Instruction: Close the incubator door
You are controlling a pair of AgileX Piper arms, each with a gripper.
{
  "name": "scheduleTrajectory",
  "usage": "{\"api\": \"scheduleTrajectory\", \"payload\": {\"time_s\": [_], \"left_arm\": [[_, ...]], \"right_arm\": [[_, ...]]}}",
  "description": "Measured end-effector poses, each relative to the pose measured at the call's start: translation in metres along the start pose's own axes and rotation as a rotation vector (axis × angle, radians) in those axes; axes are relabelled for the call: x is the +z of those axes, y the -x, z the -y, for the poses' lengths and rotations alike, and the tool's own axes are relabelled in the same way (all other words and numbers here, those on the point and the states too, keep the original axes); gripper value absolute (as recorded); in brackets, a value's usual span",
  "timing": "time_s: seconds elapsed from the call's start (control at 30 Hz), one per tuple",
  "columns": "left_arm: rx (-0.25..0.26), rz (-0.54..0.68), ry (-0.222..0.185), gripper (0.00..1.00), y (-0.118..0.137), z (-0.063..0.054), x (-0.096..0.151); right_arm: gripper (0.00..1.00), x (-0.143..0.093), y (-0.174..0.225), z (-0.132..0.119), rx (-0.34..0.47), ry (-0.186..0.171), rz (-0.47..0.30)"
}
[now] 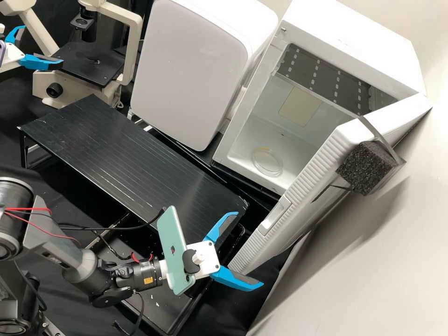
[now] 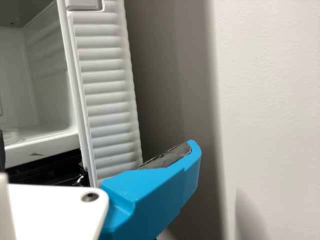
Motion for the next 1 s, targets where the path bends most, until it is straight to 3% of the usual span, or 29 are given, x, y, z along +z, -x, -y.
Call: {"api": "scheduleTrajectory", "payload": {"time_s": [0.17,0.37,0.77,0.9,1.0], "left_arm": [[0.000,0.000,0.000,1.00,0.000,0.000,0.000],[0.000,0.000,0.000,1.00,0.000,0.000,0.000],[0.000,0.000,0.000,1.00,0.000,0.000,0.000],[0.000,0.000,0.000,1.00,0.000,0.000,0.000],[0.000,0.000,0.000,1.00,0.000,0.000,0.000]], "right_arm": [[1.00,0.002,-0.010,0.005,-0.046,-0.078,-0.018],[1.00,0.004,-0.014,0.006,-0.060,-0.147,-0.016],[1.00,-0.003,-0.008,0.003,-0.054,-0.180,-0.036],[1.00,-0.008,-0.005,0.005,-0.086,-0.213,-0.050],[1.00,-0.014,-0.003,0.007,-0.119,-0.217,-0.058]]}}
